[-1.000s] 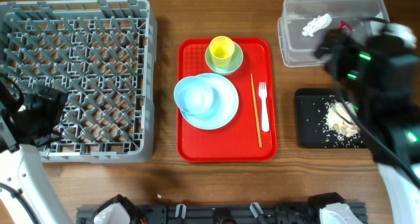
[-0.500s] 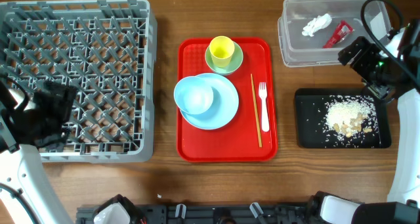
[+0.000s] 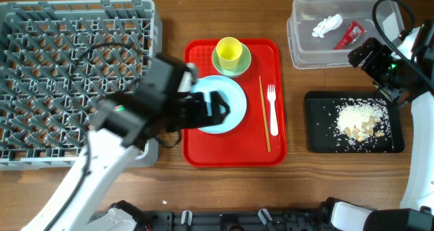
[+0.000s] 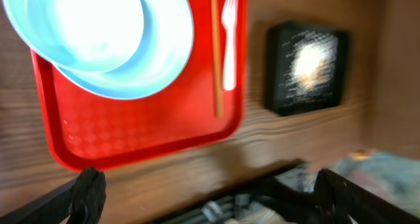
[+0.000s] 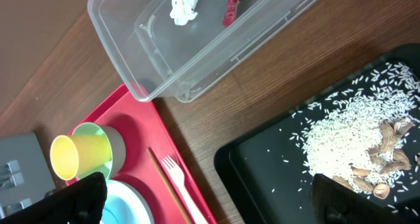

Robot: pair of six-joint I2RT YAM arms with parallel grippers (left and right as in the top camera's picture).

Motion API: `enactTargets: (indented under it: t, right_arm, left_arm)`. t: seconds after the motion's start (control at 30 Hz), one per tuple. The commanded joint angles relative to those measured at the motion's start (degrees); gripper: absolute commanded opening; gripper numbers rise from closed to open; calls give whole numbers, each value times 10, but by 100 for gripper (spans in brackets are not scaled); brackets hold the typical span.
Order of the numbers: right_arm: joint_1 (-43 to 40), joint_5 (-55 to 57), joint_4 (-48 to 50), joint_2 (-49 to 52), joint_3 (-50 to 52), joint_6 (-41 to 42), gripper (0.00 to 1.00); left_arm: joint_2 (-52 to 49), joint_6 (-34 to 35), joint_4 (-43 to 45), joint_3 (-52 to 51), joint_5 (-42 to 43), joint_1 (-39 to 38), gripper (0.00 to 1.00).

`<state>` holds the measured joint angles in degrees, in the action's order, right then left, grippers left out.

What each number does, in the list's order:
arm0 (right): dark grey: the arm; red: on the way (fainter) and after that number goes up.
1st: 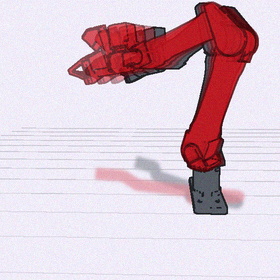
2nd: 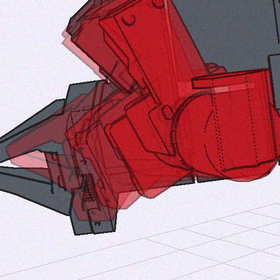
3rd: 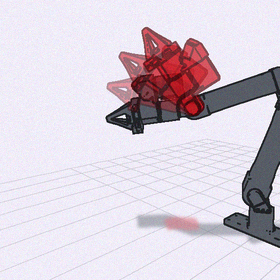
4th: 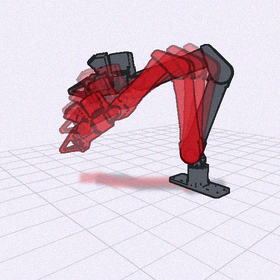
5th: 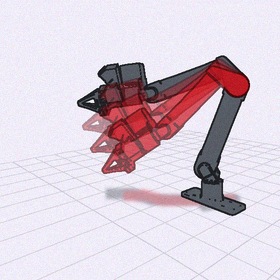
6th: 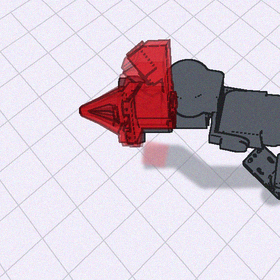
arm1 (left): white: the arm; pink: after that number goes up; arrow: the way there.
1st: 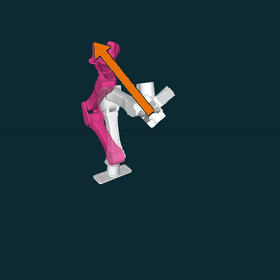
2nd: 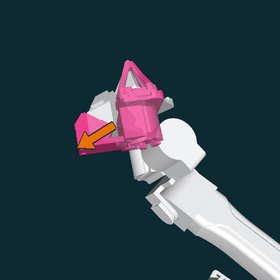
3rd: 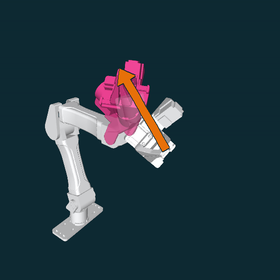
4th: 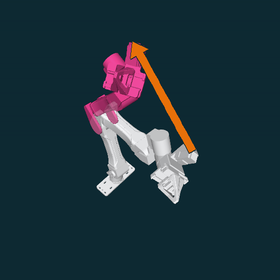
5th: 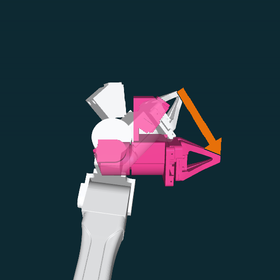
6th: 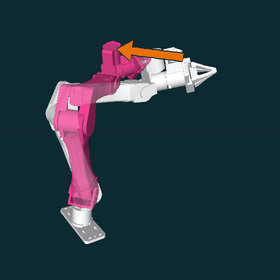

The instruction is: Sort waste into correct bins and load items into the dishwasher rack

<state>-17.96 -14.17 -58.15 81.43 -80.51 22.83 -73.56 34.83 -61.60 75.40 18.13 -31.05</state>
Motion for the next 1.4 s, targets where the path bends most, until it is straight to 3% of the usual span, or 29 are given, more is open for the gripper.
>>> enactTargets:
  t: [0.0, 0.07, 0.17, 0.27, 0.4, 0.73, 0.9, 1.2, 1.37]
  right_arm:
    - [-1, -9, 1, -3, -3, -2, 100]
    - [-1, -9, 1, -3, -3, -2, 100]
    - [-1, -9, 1, -3, -3, -2, 100]
    - [-1, -9, 1, -3, -3, -2, 100]
    - [-1, -9, 1, -3, -3, -2, 100]
    - [-1, -9, 1, -3, -3, -2, 100]
    - [-1, -9, 1, -3, -3, -2, 100]
    - [-1, -9, 1, -3, -3, -2, 99]
    - [-1, -9, 1, -3, -3, -2, 100]
  left_arm:
    - [-92, 17, 12, 8, -123, -63, 100]
    - [-146, -21, 23, 8, -144, -69, 100]
    - [-196, -23, 32, 8, -255, -78, 99]
    - [-228, -65, 70, 8, -357, -93, 74]
    - [-252, -92, 129, 8, -369, -113, 50]
    - [-341, -119, 159, 8, -371, -123, 61]
    - [-354, -119, 172, 7, -370, -124, 52]
    - [-388, -119, 186, 7, -371, -123, 50]
    - [-393, -119, 190, 7, -371, -123, 44]
